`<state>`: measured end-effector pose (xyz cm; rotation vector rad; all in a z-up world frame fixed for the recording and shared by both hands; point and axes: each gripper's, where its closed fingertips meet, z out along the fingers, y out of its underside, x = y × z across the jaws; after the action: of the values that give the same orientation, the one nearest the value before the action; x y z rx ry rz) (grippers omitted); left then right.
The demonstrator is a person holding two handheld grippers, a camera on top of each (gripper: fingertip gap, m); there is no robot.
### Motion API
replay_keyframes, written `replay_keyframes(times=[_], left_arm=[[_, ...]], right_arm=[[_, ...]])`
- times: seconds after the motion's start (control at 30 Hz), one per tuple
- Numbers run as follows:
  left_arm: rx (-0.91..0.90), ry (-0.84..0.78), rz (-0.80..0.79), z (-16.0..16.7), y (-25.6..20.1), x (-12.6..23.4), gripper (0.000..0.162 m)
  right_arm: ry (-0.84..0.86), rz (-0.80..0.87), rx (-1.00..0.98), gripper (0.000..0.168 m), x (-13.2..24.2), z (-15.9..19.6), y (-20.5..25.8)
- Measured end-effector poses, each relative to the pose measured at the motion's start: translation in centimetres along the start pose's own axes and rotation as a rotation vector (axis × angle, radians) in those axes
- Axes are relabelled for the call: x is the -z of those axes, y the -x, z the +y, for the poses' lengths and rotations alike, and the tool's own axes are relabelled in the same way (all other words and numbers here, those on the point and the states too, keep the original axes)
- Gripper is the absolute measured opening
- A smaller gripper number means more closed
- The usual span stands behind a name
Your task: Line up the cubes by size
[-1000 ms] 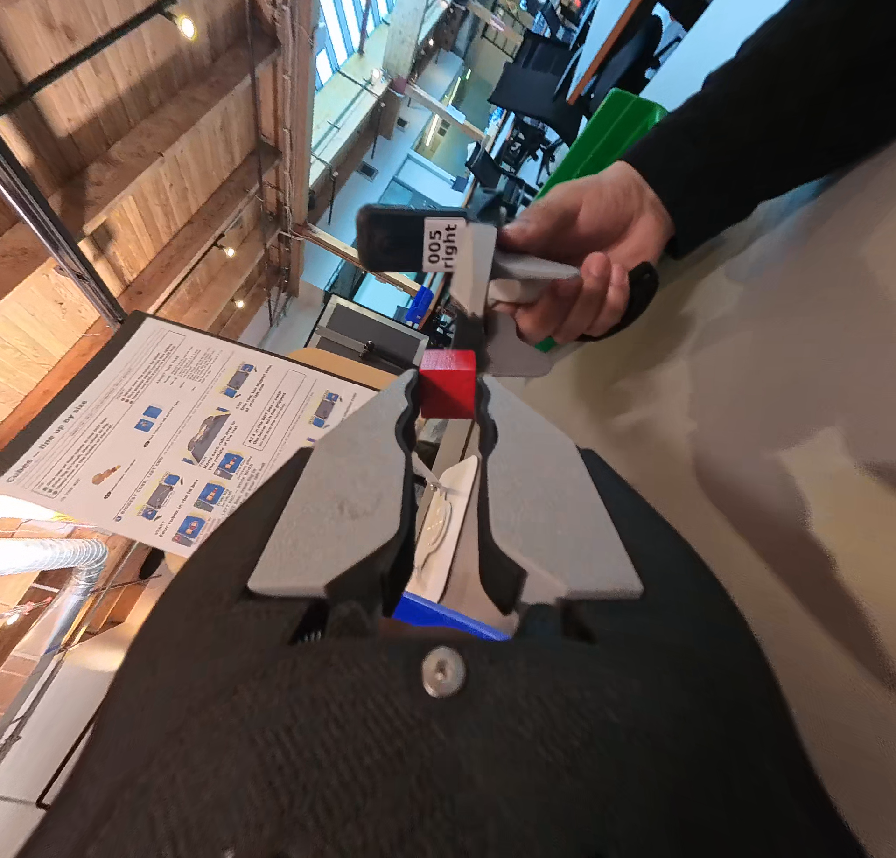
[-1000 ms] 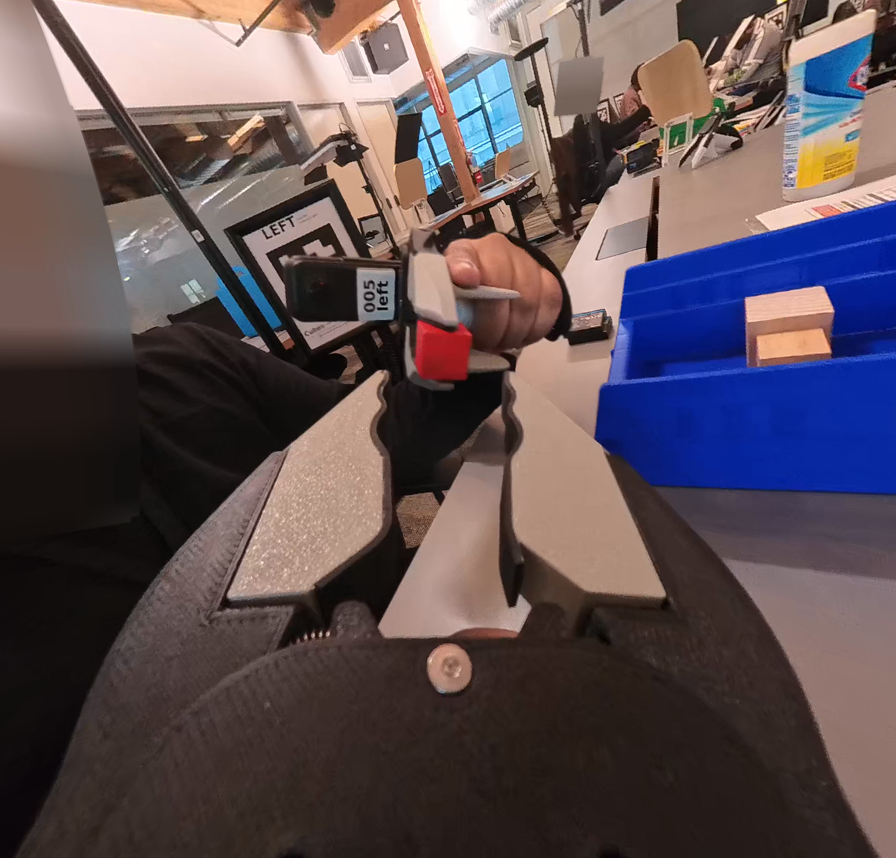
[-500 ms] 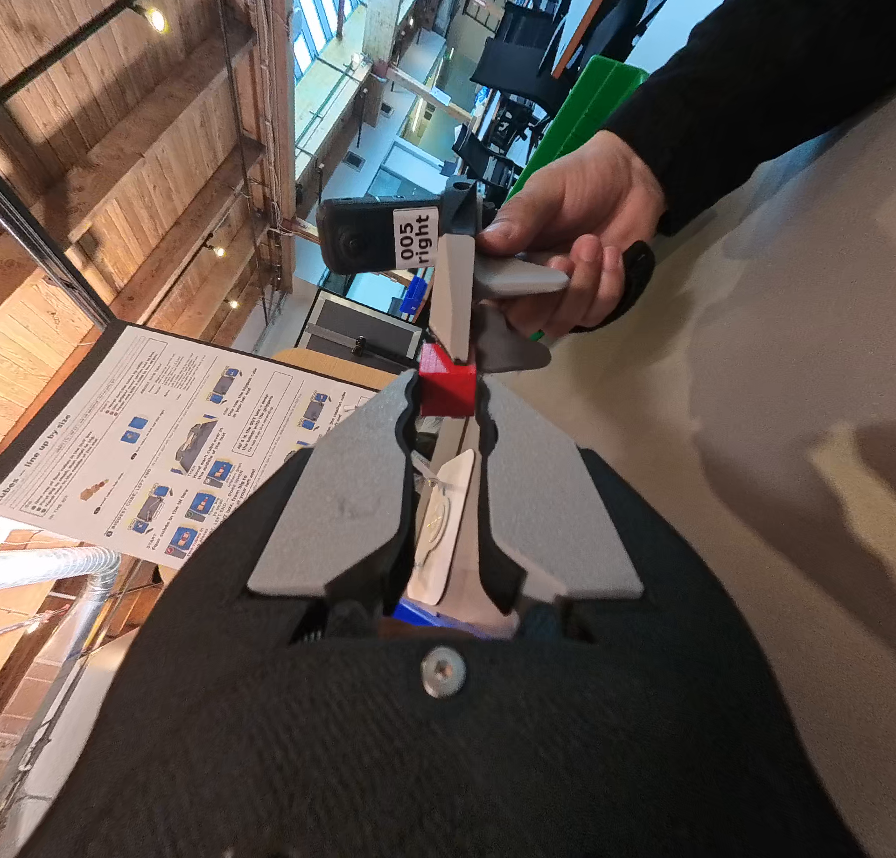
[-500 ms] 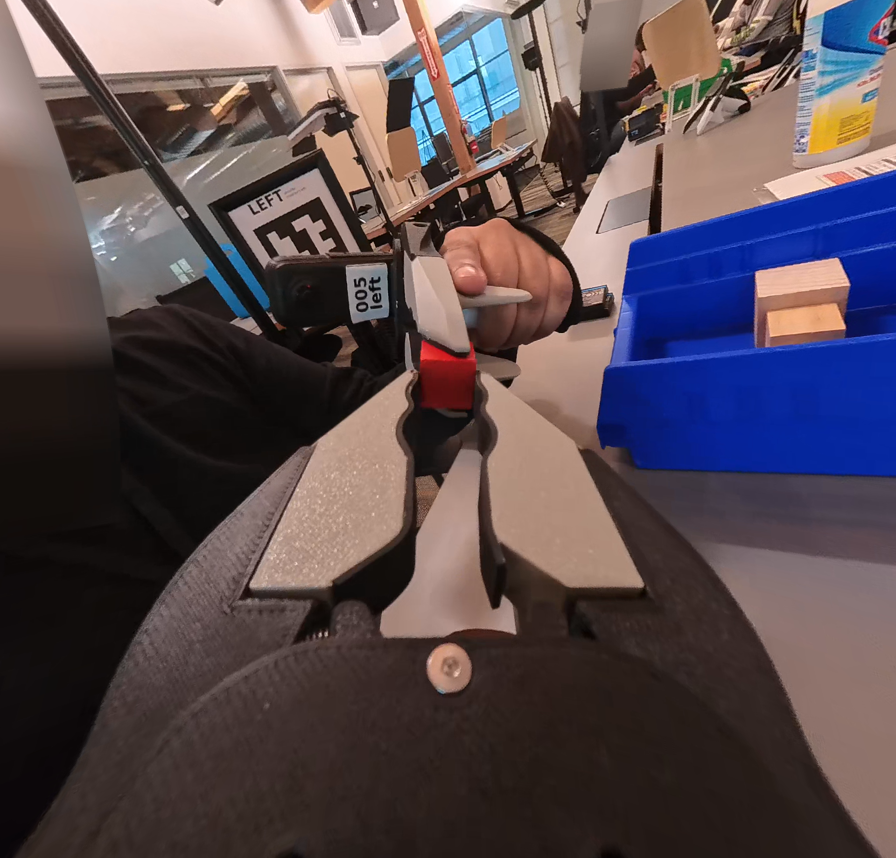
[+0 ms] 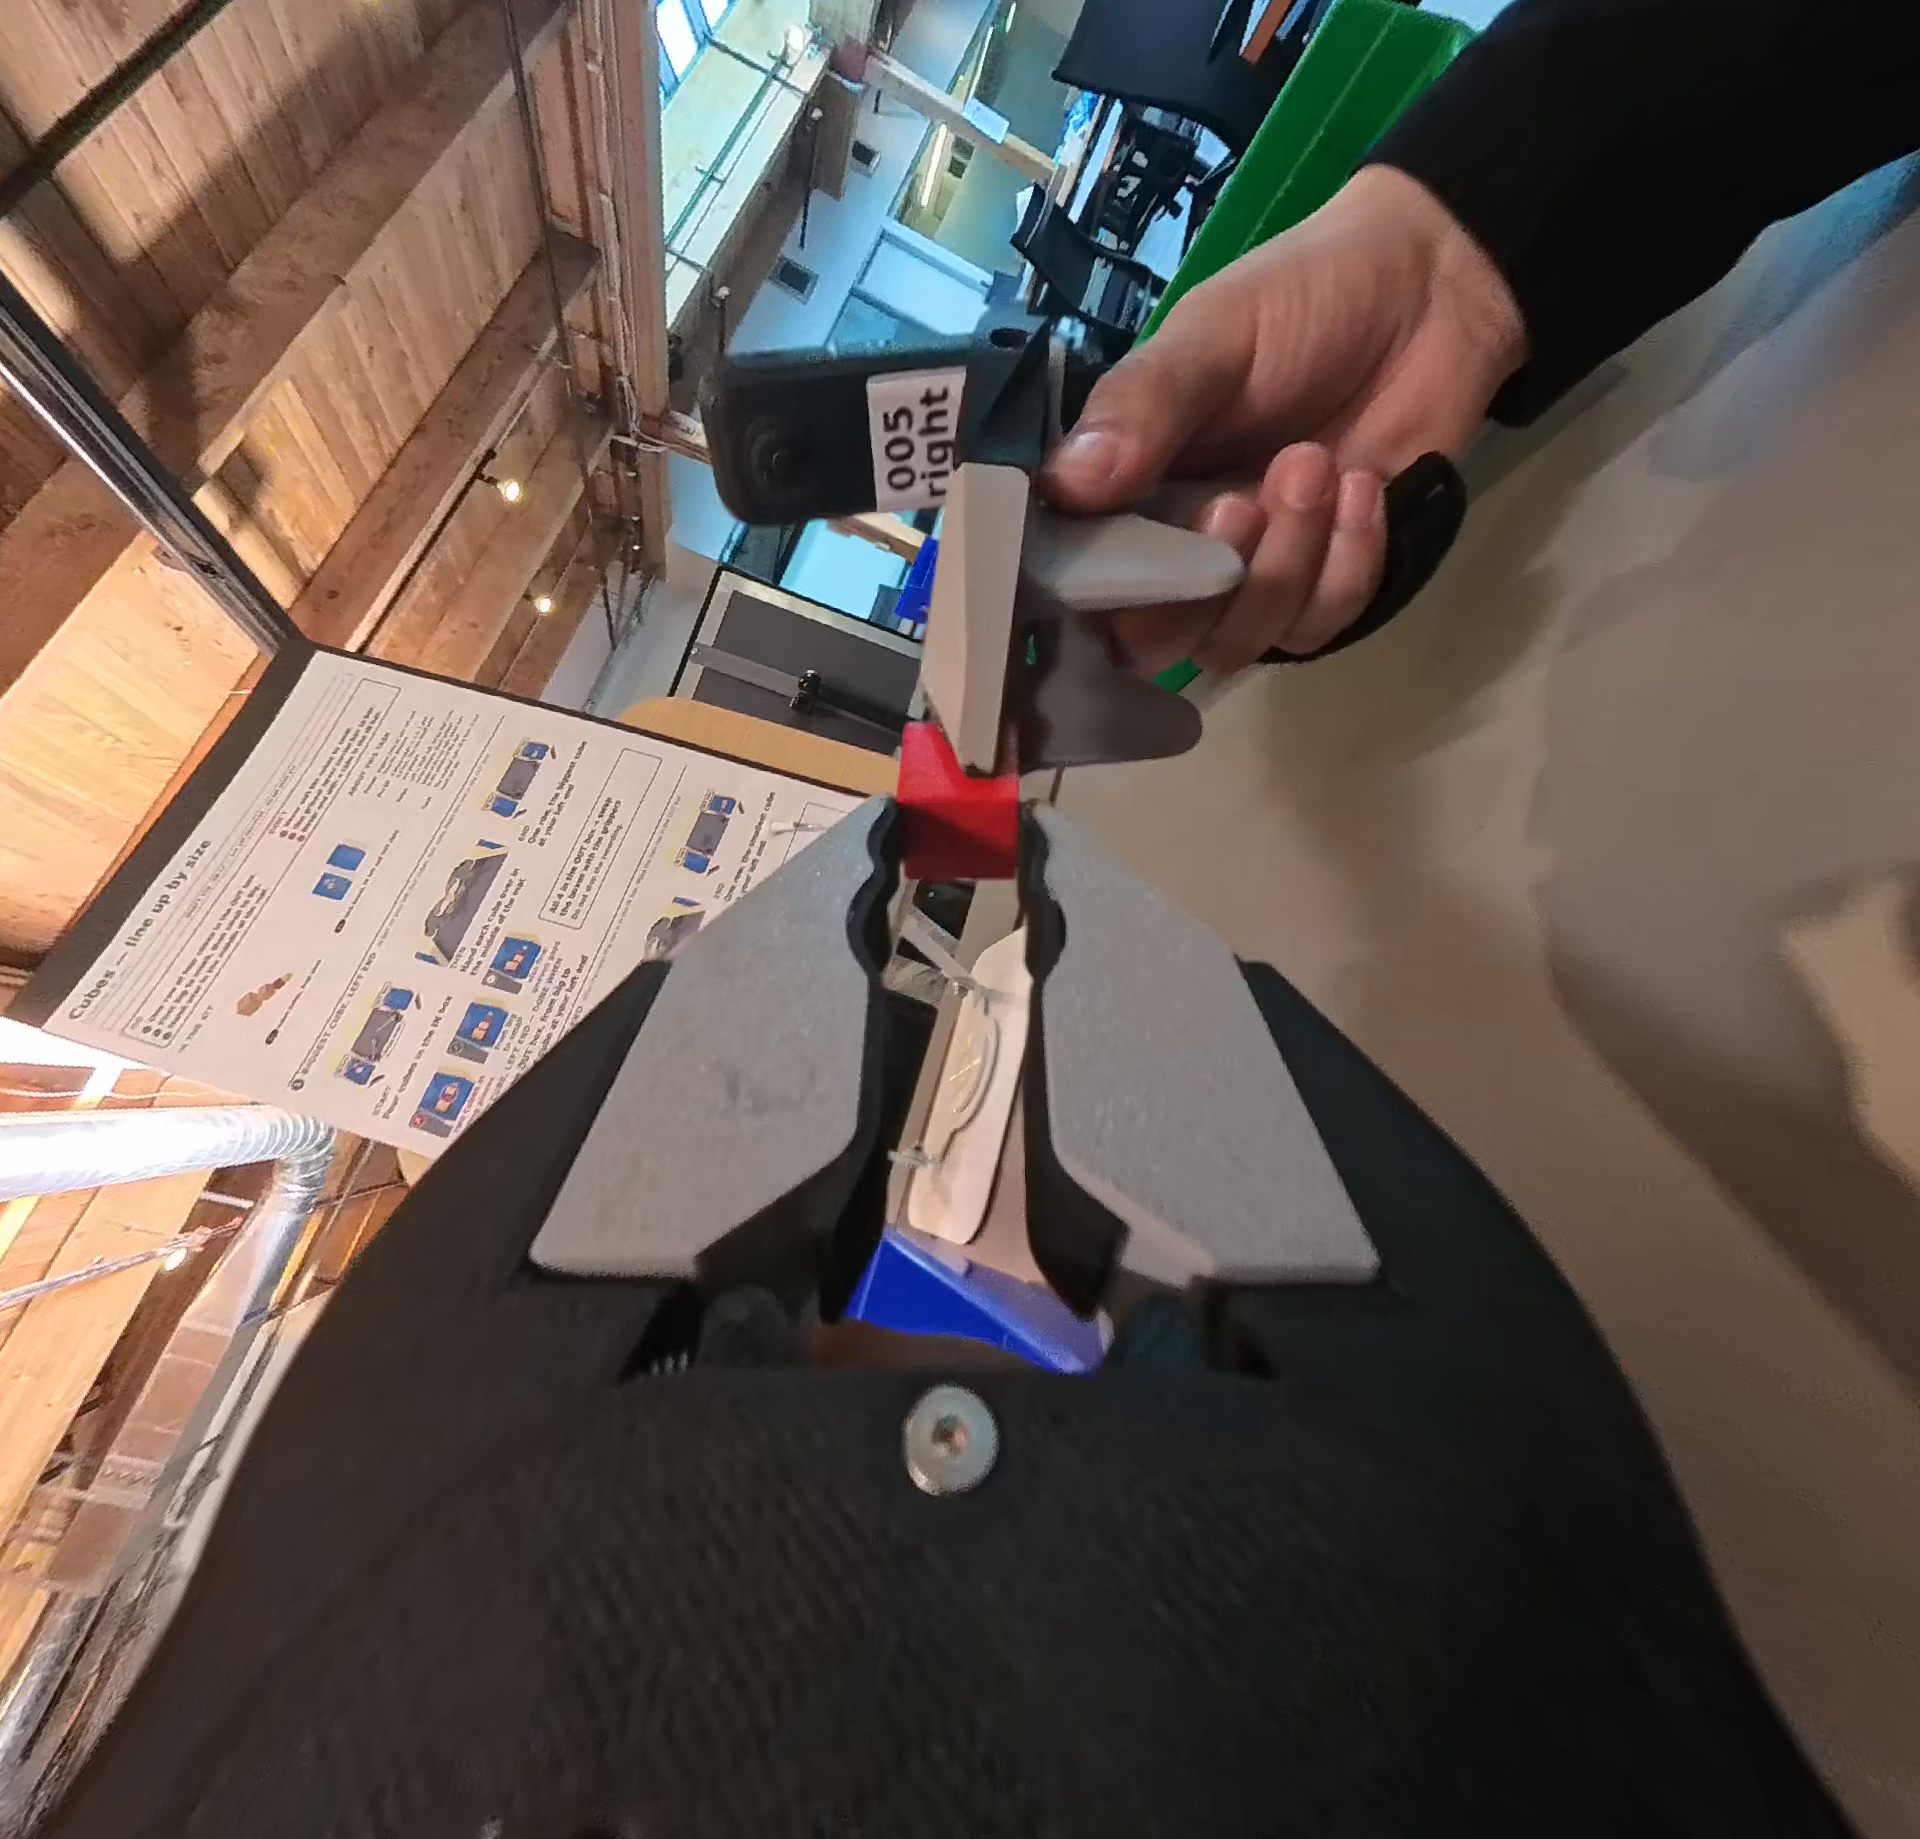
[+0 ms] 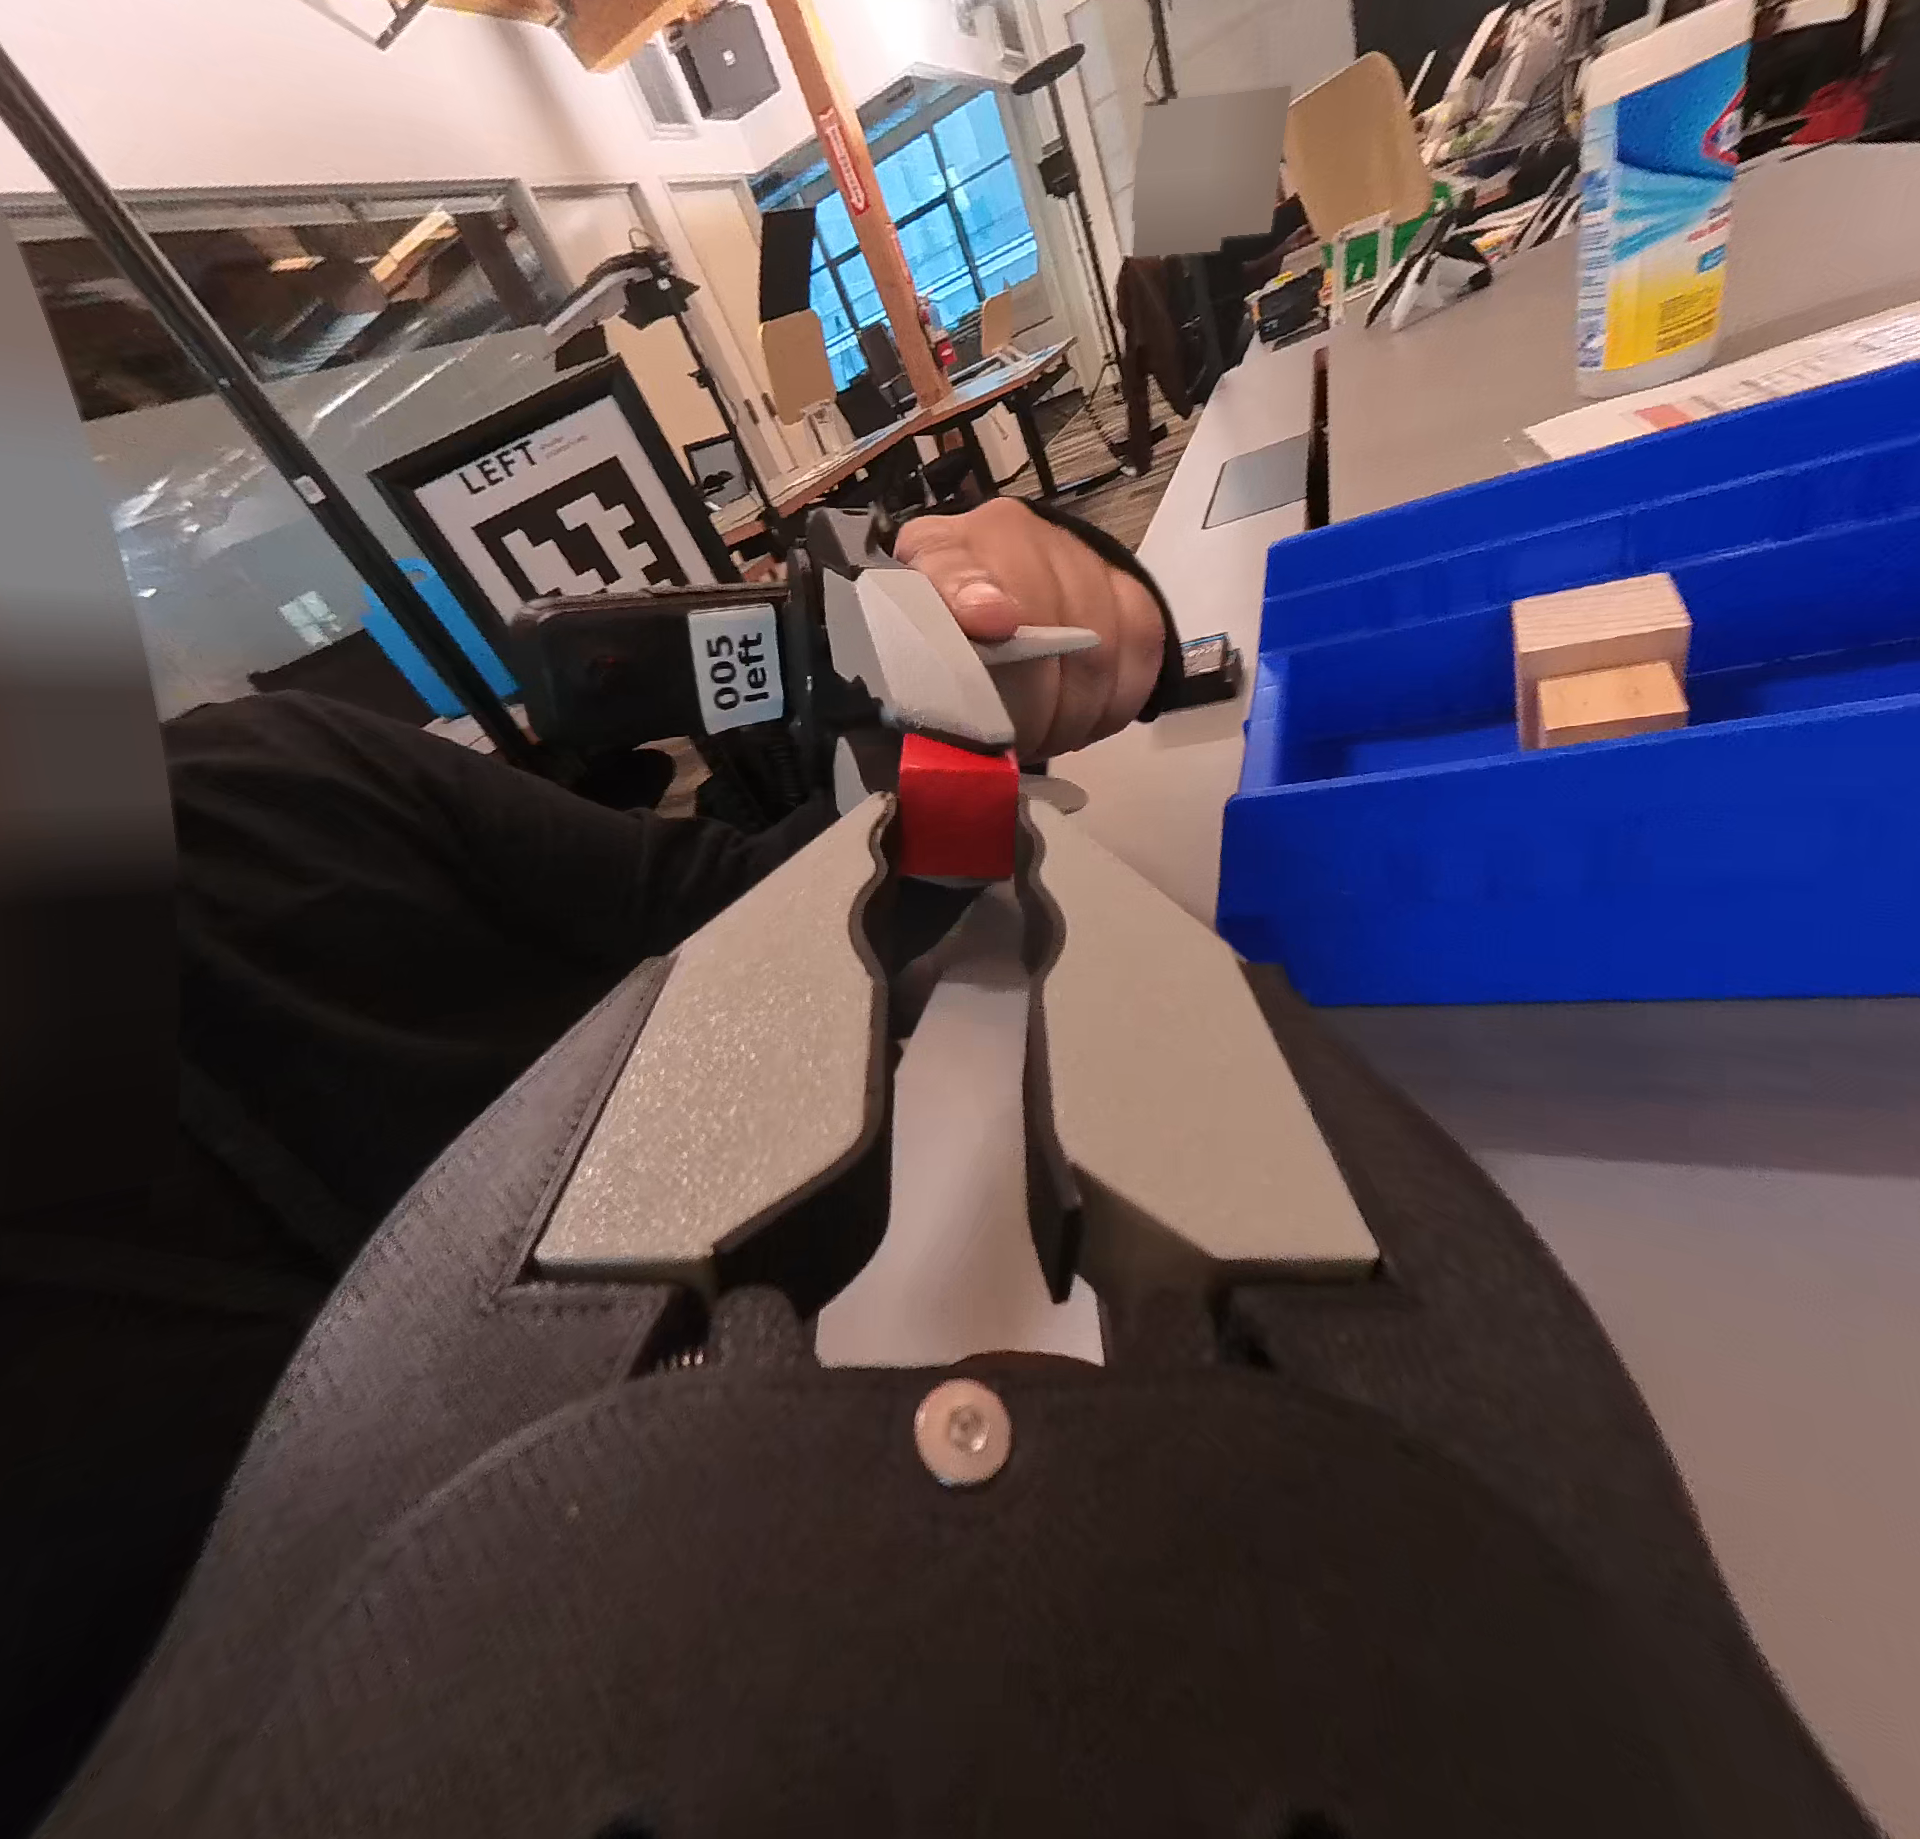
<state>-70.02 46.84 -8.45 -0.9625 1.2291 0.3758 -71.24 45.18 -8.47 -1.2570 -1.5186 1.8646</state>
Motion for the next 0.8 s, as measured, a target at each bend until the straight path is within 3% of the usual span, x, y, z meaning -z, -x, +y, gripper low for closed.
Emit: replay_keyframes(times=[0.03, 0.13, 0.27, 0.4, 0.53, 0.6, 0.67, 0.73, 0.8], left_arm=[[0.002, 0.006, -0.010, 0.2, 0.3, 0.1, 0.019], [0.026, 0.056, -0.070, 1.5, 1.9, 1.0, 0.013], [0.077, 0.220, -0.166, 4.9, 4.5, 2.0, 0.000], [0.120, 0.367, -0.191, 7.7, 5.2, 2.4, 0.000], [0.297, 0.537, -0.265, 11.5, 6.6, 3.7, 0.000], [0.484, 0.627, -0.305, 14.0, 7.0, 4.7, 0.000], [0.617, 0.615, -0.261, 14.7, 6.2, 4.9, 0.000], [0.643, 0.621, -0.252, 15.1, 6.0, 5.3, 0.000], [0.622, 0.646, -0.258, 15.4, 6.2, 5.8, 0.000]], right_arm=[[-0.011, 0.024, 0.014, 0.019, 0.2, -0.3, -0.2], [-0.048, 0.166, 0.083, 0.018, 1.5, -1.5, -1.4], [-0.068, 0.506, 0.287, 0.019, 4.4, -4.0, -2.9], [-0.130, 0.915, 0.591, 0.018, 10.4, -8.8, -0.8], [-0.101, 1.121, 0.600, 0.018, 18.1, -10.9, 1.0], [0.008, 1.176, 0.516, 0.018, 22.3, -10.3, 0.0], [0.179, 1.244, 0.468, 0.018, 26.7, -8.9, -1.8], [0.415, 1.253, 0.447, 0.018, 30.2, -6.4, -3.7], [0.646, 1.119, 0.481, 0.019, 31.3, -2.9, -5.0]])
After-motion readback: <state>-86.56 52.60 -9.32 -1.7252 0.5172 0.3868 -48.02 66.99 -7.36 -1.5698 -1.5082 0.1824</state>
